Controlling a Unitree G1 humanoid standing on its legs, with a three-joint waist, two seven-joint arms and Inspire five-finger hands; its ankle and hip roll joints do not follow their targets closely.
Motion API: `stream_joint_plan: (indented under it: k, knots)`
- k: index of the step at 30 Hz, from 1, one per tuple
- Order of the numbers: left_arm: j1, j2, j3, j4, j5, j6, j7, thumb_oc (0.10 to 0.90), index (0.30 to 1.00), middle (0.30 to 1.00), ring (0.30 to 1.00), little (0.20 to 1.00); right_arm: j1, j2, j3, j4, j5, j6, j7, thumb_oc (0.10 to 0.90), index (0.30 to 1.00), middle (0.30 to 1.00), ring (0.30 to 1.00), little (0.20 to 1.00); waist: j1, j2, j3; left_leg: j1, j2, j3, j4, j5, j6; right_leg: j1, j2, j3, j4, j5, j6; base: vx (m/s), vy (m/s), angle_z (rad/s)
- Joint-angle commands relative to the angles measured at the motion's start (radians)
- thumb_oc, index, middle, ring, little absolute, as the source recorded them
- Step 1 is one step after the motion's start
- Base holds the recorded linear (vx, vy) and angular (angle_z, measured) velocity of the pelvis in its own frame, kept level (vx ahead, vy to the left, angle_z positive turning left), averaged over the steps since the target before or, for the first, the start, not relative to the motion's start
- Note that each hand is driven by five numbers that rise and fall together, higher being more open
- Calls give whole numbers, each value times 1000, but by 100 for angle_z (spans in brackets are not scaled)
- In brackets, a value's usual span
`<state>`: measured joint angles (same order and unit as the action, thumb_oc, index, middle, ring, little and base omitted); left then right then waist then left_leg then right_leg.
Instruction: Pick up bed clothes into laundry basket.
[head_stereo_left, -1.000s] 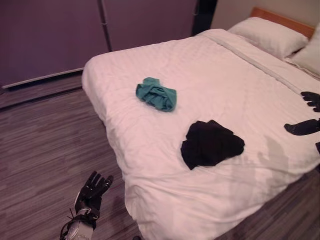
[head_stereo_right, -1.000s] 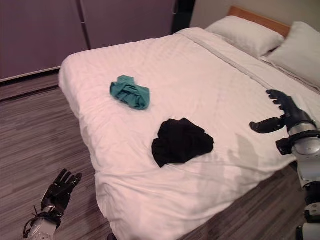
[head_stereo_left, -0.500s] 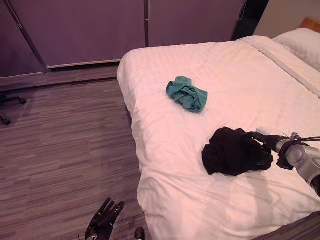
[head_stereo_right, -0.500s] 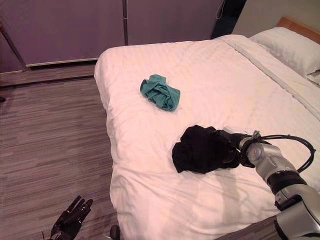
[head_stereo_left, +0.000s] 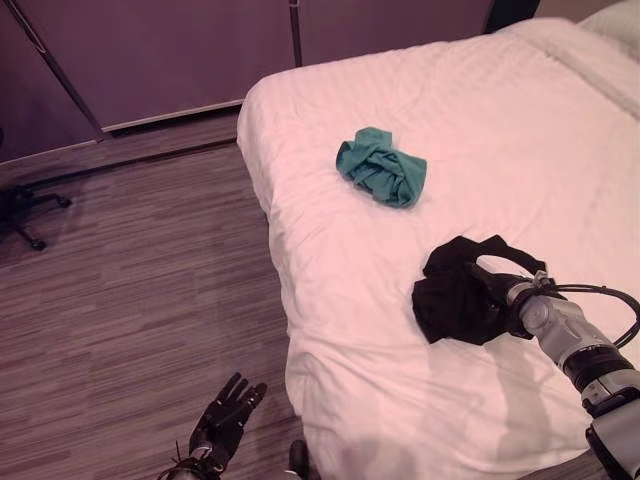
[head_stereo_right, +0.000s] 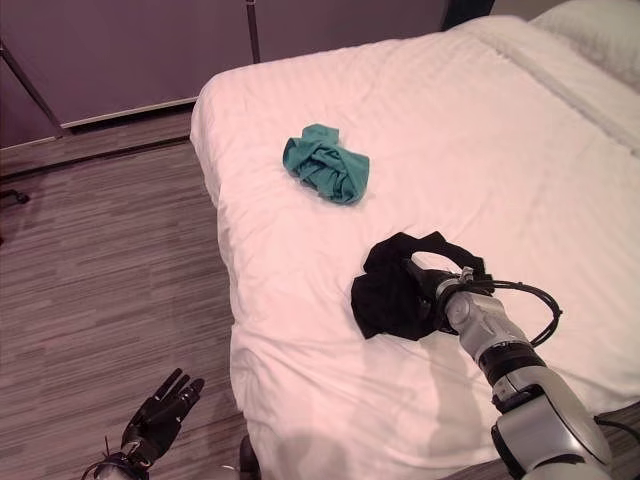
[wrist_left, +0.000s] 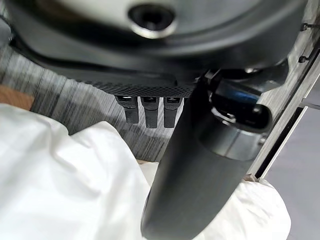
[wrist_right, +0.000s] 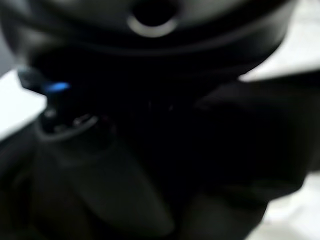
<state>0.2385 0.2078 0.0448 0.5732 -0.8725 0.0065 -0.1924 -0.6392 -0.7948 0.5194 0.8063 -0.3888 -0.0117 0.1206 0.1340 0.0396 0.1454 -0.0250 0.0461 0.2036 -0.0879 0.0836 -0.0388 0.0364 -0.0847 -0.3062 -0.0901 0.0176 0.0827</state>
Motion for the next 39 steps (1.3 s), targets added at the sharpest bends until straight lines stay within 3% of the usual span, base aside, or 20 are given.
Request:
stream_joint_plan:
  k: [1,2,3,7,9,15,16,17,19,20,21,24,25,28,31,32,33,34,36,39]
  knots:
    - [-40,45,-3,-94,-10,-36,-42,800,900,900,900,900,-44,6,64,-2,-37,-15,12,800,900,900,900,900,39,-25,-1,19,20,12,1,42,-55,10,-64,-9,3,61,79,0,0,0]
    - [-38,44,4,-93,-9,-34,-42,800,900,900,900,900,-25,12,66,1,-45,-19,24,471,406,406,406,406,38,-22,-1,19,20,10,1,41,-56,10,-63,-10,3,59,78,0,0,0]
    - [-38,44,4,-93,-9,-34,-42,800,900,900,900,900,-25,12,66,1,-45,-19,24,400,300,300,300,300,38,-22,-1,19,20,10,1,41,-56,10,-63,-10,3,59,78,0,0,0]
    - [-31,38,27,-73,-11,-30,-43,800,900,900,900,900,33,-2,70,-12,-102,-25,46,400,300,300,300,300,29,-16,-2,24,20,8,1,37,-57,17,-63,-15,3,53,77,34,-4,10]
    - [-29,34,45,-64,-12,-34,-37,800,900,900,900,900,64,-54,56,-79,-148,-35,46,400,300,300,300,300,14,-18,-5,33,19,12,1,30,-57,24,-63,-14,3,51,79,28,7,12]
    - [-39,34,71,-87,9,-74,5,800,900,900,900,900,156,-168,-150,-243,-30,-20,-20,400,300,300,300,300,-28,-37,-13,52,22,28,1,17,-55,31,-64,-2,3,53,85,9,3,2]
    - [-41,35,78,-97,10,-79,13,800,900,900,900,900,185,-183,-215,-270,26,-17,-45,400,300,300,300,300,-36,-41,-15,56,22,31,1,13,-54,32,-64,1,3,53,86,0,0,0]
    - [-42,33,102,-117,10,-88,31,800,900,900,900,900,262,-223,-378,-354,118,-9,-80,400,300,300,300,300,-56,-52,-20,63,22,39,1,2,-51,35,-65,6,3,55,89,15,28,-4]
    - [-41,29,117,-124,11,-90,36,800,900,900,900,900,289,-238,-426,-389,130,-17,-92,400,300,300,300,300,-67,-56,-25,64,22,42,1,-1,-49,34,-66,10,3,56,89,17,41,-1]
    - [-47,31,140,-128,27,-91,45,800,900,900,900,900,382,-275,-598,-489,149,-13,-131,400,300,300,300,300,-84,-66,-31,72,21,52,1,-12,-45,34,-65,19,3,58,93,29,70,-10]
    - [-52,31,153,-133,38,-94,54,800,900,900,900,900,418,-283,-673,-529,166,-16,-152,400,300,300,300,300,-98,-69,-33,78,21,57,1,-23,-43,35,-66,25,3,58,95,13,78,-18]
    - [-61,28,157,-150,50,-97,67,800,900,900,900,900,496,-260,-813,-579,211,-17,-191,400,300,300,300,300,-107,-79,-41,82,20,69,1,-30,-37,30,-68,37,3,67,97,14,64,-20]
    - [-69,20,171,-158,58,-94,77,800,900,900,900,900,563,-220,-929,-631,265,-28,-218,400,300,300,300,300,-128,-85,-45,89,18,79,1,-40,-32,27,-69,51,4,72,100,1,79,-15]
    - [-93,20,178,-152,76,-84,77,800,900,900,900,900,656,-150,-1043,-705,272,-25,-225,400,300,300,300,300,-159,-91,-51,98,14,101,1,-52,-26,15,-72,81,7,85,108,10,98,-22]
    - [-118,20,169,-157,91,-78,83,800,900,900,900,900,704,-74,-1071,-793,247,-20,-220,400,300,300,300,300,-183,-92,-45,108,8,124,1,-62,-19,-1,-78,112,10,104,116,-34,109,-37]
    - [-146,21,153,-166,105,-80,87,800,900,900,900,900,716,-7,-1061,-850,233,-15,-210,400,300,300,300,300,-209,-92,-31,116,3,161,1,-79,-11,-39,-88,144,25,147,141,-94,80,-58]
    - [-147,22,155,-166,105,-80,87,800,900,900,900,900,715,-5,-1061,-853,231,-13,-210,400,300,300,300,300,-206,-95,-31,113,2,166,1,-74,-9,-45,-89,149,26,153,140,-146,132,-68]
    - [-160,25,149,-195,104,-87,93,800,900,900,900,900,705,38,-1037,-887,207,-11,-208,400,300,300,300,300,-223,-92,-10,122,2,204,1,-79,-2,-76,-95,181,62,184,165,-175,62,-78]
    - [-192,47,136,-220,106,-94,104,800,900,900,900,900,705,74,-995,-914,165,-3,-201,400,300,300,300,300,-225,-85,21,122,23,235,5,-69,10,-121,-89,207,191,146,162,-212,83,-124]
    - [-209,66,141,-263,101,-101,115,800,900,900,900,900,699,95,-953,-915,126,10,-189,400,300,300,300,300,-211,-82,31,116,43,272,14,-46,30,-117,-85,124,423,67,132,-236,89,-53]
